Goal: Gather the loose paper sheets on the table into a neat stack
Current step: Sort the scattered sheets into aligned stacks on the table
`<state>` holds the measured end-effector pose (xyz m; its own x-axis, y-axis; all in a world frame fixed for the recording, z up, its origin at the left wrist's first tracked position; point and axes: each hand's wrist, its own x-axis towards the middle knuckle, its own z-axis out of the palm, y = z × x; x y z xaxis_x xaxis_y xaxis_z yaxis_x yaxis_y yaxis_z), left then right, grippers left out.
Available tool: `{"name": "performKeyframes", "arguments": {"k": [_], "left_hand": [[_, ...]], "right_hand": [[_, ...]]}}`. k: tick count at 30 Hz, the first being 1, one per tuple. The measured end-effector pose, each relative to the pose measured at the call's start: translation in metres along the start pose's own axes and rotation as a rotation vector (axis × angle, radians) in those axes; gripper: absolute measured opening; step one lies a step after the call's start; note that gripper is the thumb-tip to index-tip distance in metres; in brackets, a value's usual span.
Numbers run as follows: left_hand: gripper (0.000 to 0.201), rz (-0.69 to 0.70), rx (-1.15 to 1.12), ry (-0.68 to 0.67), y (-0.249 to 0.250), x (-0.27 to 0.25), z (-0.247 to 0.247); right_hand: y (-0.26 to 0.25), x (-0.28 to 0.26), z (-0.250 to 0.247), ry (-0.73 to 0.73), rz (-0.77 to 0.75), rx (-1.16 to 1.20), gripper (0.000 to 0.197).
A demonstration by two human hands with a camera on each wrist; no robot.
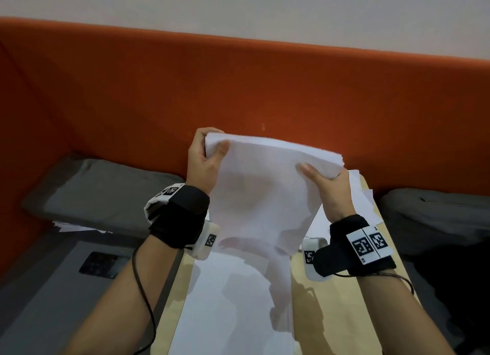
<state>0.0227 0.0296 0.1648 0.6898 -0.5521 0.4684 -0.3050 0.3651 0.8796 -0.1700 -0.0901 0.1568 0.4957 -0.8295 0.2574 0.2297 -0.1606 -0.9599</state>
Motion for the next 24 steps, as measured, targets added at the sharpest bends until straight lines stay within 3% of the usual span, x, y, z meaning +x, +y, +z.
{"name": "performKeyframes", "arguments": {"k": [5,7,9,11,12,15,20,24], "left_hand": [[0.063,-0.123,-0.007,0.01,-0.023,-0.01,-0.005],[0.05,-0.169,-0.017,0.019,-0.026,-0.014,-0.003],[0.03,-0.193,0.0,0.048,-0.025,-0.012,0.0],[0.033,-0.216,0.008,0.066,-0.024,-0.011,0.002],[0.034,-0.231,0.002,0.065,-0.023,-0.01,0.002],[0.036,-0.213,-0.006,0.07,-0.024,-0.008,0.004],[0.033,-0.08,0.036,0.109,-0.026,-0.001,0.008],[0.035,-0.112,0.052,0.166,-0.024,0.0,0.01]], "right_hand": [[0.018,-0.001,-0.008,-0.07,0.096,-0.012,0.06],[0.022,-0.004,-0.006,-0.067,0.124,-0.004,0.074],[0.02,-0.002,-0.001,-0.039,0.119,0.01,0.063],[0.016,0.001,0.004,0.009,0.104,0.036,0.04],[0.014,0.002,0.005,0.028,0.093,0.045,0.041],[0.011,0.004,0.005,0.044,0.063,0.028,0.072],[0.019,0.01,0.003,0.04,0.059,0.029,0.075],[0.021,0.011,0.0,0.013,0.068,0.025,0.076]]}}
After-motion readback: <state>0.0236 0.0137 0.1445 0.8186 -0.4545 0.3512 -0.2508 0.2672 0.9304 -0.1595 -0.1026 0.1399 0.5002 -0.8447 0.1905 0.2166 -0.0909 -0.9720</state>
